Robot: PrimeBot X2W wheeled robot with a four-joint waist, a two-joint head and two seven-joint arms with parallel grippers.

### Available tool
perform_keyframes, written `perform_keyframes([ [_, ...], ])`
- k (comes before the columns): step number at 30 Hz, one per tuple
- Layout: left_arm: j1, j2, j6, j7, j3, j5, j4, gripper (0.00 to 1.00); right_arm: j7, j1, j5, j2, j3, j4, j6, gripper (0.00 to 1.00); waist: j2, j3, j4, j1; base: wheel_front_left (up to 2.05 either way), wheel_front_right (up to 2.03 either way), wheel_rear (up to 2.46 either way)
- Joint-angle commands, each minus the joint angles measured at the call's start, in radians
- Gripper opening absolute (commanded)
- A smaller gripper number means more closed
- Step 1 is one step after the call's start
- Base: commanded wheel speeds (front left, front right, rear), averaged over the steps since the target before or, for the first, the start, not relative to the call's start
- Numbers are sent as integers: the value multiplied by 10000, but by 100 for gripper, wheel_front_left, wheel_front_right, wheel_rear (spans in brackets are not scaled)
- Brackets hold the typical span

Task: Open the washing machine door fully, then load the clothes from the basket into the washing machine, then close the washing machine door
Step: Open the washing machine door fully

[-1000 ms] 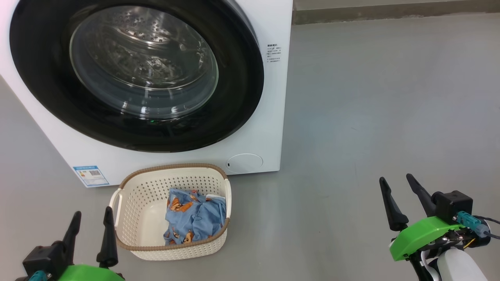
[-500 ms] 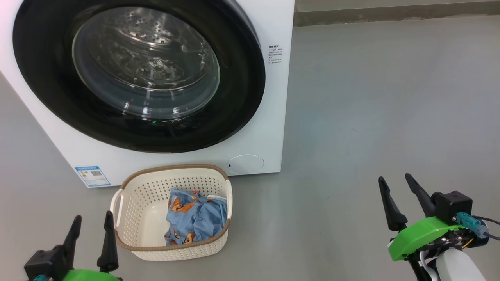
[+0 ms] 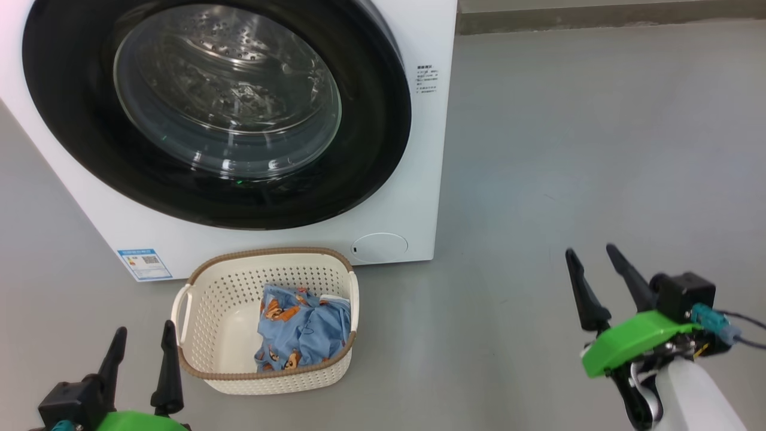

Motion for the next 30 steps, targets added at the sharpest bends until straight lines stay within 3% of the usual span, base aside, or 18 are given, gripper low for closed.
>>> perform_keyframes([
  [1, -122, 153, -27, -136, 288, 101, -287, 100, -92, -493, 166, -26, 278, -289, -11, 100, 0, 34, 22, 0, 0, 0, 0],
  [14, -326, 152, -27, -136, 101, -20, -373, 100, -62, -2234, 1488, -202, 529, -859, -11, 100, 0, 556, 271, 0, 0, 0, 0],
  [25, -710, 237, -27, -136, -33, -94, -467, 100, 111, -3320, 4420, 265, -181, -1071, -11, 100, 0, 1309, 509, 0, 0, 0, 0],
  [26, -760, 235, -27, -136, -63, -104, -473, 100, 169, -3402, 4785, 325, -290, -1044, -11, 79, 0, 1394, 542, 0, 0, 0, 0],
  [28, -850, 230, -27, -136, -113, -124, -476, 100, 321, -3575, 5462, 412, -485, -953, -11, 15, 0, 1553, 593, 0, 0, 0, 0],
  [29, -891, 226, -27, -136, -144, -134, -470, 100, 399, -3667, 5730, 428, -550, -907, -11, 0, 0, 1630, 619, 0, 0, 0, 0],
  [30, -932, 224, -27, -136, -173, -141, -467, 100, 490, -3760, 6010, 444, -629, -851, -11, 0, 0, 1701, 644, 0, 0, 0, 0],
])
